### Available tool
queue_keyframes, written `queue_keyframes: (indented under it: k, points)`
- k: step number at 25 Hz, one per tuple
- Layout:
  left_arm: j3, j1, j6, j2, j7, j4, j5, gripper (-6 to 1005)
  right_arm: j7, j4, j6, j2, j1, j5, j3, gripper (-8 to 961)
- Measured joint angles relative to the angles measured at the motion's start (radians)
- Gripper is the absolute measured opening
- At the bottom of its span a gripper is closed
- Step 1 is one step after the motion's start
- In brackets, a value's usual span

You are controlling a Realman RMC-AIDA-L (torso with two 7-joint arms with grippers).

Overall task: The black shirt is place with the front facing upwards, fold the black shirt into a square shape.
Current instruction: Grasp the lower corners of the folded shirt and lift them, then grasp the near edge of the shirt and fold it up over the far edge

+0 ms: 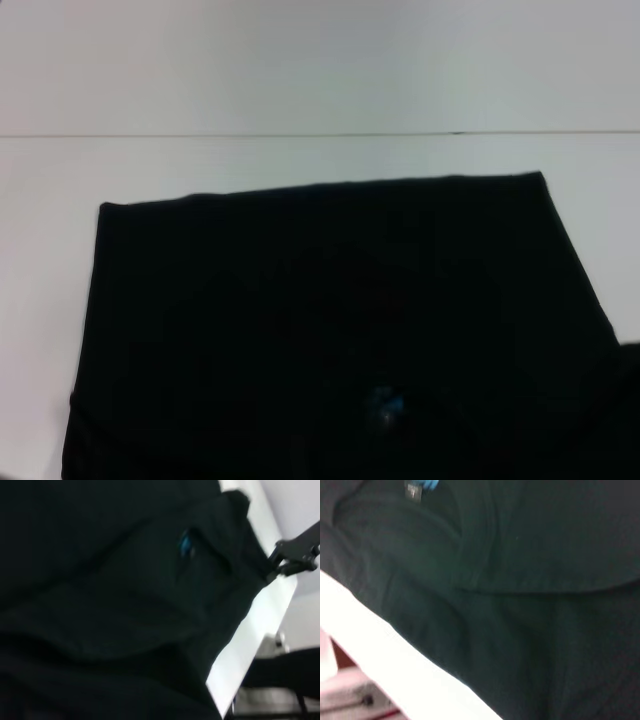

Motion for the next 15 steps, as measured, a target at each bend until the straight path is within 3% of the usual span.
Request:
queue_keyframes:
  k: [2, 6, 15]
  points:
    - [0.054, 0.01, 0.0, -0.014, -0.007, -0.001, 0.013, 104, -0.013, 0.005, -0.009, 0.012, -0.003, -0.028, 0.0, 63]
    - [0.065, 0.008, 0.002, -0.016, -0.015, 0.0, 0.01, 107, -0.02, 0.006, 0.001, 0.024, -0.003, -0.027, 0.019, 63]
    - [-0.089, -0.069, -0.006, 0.035, -0.074, -0.032, -0.119, 114, -0.015, 0.031, 0.007, -0.005, 0.006, 0.148, 0.213, 64]
